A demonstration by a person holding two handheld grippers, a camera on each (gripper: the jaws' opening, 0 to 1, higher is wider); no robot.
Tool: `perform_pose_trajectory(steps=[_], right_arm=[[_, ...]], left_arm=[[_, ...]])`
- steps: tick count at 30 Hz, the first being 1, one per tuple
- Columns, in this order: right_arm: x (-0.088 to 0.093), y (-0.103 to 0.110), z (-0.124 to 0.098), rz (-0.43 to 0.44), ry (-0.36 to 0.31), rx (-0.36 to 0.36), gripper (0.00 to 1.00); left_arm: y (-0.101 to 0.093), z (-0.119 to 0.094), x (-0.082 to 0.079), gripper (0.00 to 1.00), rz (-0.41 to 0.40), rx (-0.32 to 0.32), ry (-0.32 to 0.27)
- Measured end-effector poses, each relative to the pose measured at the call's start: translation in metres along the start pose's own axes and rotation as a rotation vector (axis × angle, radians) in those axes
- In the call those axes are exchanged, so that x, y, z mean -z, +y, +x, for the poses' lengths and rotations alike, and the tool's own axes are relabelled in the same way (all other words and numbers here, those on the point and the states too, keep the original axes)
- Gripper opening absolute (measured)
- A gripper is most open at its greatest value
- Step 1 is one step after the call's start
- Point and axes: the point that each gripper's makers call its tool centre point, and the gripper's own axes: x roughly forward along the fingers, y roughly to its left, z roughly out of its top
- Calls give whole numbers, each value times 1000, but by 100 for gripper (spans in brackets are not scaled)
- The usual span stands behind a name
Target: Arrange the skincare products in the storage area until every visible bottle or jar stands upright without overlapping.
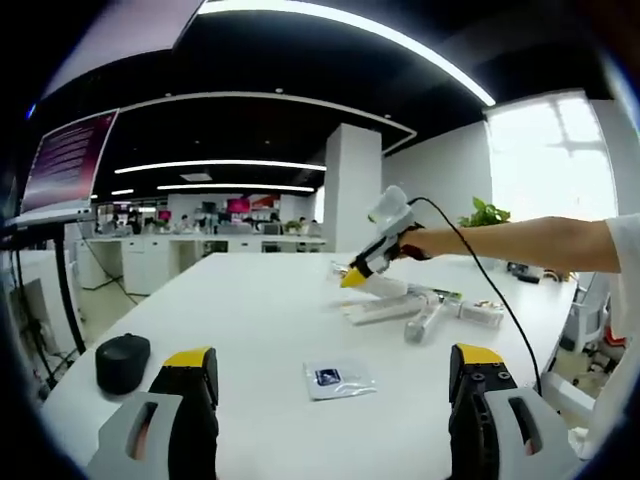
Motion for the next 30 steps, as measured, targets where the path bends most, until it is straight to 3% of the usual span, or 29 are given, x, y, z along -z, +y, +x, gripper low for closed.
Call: perform_pose_trajectory(steps=[1,5,15,20,25,30], right_arm=[[-6,-2,-5,-6,-35,23,27],[-9,-3,-13,17,-75,23,27],[-35,-34,-33,161,-286,32,26],[-38,-36,-41,214,-382,52,26],[-43,-32,-54,195,-524,135,27],[-37,-38,-59,252,-601,221,27]], left_arm=[[-2,0,0,99,-1,7,-2],[-3,1,-1,99,5,6,-6],[2,-1,-4,97,-2,-9,-27],[3,-1,-5,96,-8,-12,-35],[3,-1,-7,95,-12,-13,-46],[2,-1,-8,93,-20,-11,-61]])
